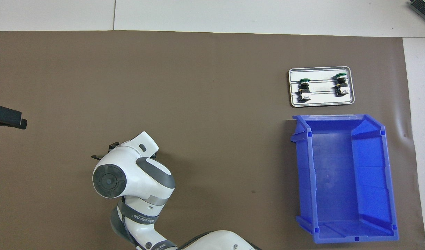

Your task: Place and press button with both arms

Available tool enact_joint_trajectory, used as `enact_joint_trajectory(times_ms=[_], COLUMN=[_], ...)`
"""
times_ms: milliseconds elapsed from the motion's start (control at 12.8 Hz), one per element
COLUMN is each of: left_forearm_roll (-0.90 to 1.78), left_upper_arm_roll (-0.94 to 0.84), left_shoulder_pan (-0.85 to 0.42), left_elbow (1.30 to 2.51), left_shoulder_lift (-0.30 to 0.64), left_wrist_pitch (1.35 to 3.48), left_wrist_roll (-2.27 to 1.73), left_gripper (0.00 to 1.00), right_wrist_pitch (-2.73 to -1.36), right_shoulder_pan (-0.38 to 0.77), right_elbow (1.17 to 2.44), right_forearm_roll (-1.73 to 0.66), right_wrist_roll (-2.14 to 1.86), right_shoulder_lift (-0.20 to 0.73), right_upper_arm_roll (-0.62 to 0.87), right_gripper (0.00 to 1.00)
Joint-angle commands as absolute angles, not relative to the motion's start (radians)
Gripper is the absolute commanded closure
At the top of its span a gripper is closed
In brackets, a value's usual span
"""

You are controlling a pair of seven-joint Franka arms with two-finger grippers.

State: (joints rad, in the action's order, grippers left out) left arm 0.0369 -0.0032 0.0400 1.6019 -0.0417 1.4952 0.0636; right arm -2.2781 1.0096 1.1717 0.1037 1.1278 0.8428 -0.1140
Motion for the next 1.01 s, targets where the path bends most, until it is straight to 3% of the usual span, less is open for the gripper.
enact_joint_trajectory(times_ms=[0, 311, 545, 934], left_forearm_roll=[0.020, 0.020, 0.020, 0.020], left_upper_arm_roll=[-0.009, -0.009, -0.009, -0.009], left_shoulder_pan=[0.048, 0.048, 0.048, 0.048], left_elbow=[1.634, 1.634, 1.634, 1.634], left_shoulder_lift=[-0.069, -0.069, -0.069, -0.069], left_wrist_pitch=[1.511, 1.511, 1.511, 1.511], left_wrist_roll=[0.069, 0.069, 0.069, 0.069], left_gripper=[0.00, 0.00, 0.00, 0.00], right_wrist_pitch=[-2.260, -2.198, -2.160, -1.981], right_shoulder_pan=[1.011, 0.994, 0.945, 0.729], right_elbow=[1.144, 1.143, 1.153, 1.343], right_forearm_roll=[0.107, 0.110, 0.123, -0.027], right_wrist_roll=[1.135, 1.131, 1.124, 0.769], right_shoulder_lift=[0.845, 0.792, 0.695, 0.395], right_upper_arm_roll=[-0.118, -0.121, -0.140, -0.132], right_gripper=[1.00, 1.00, 1.00, 1.00])
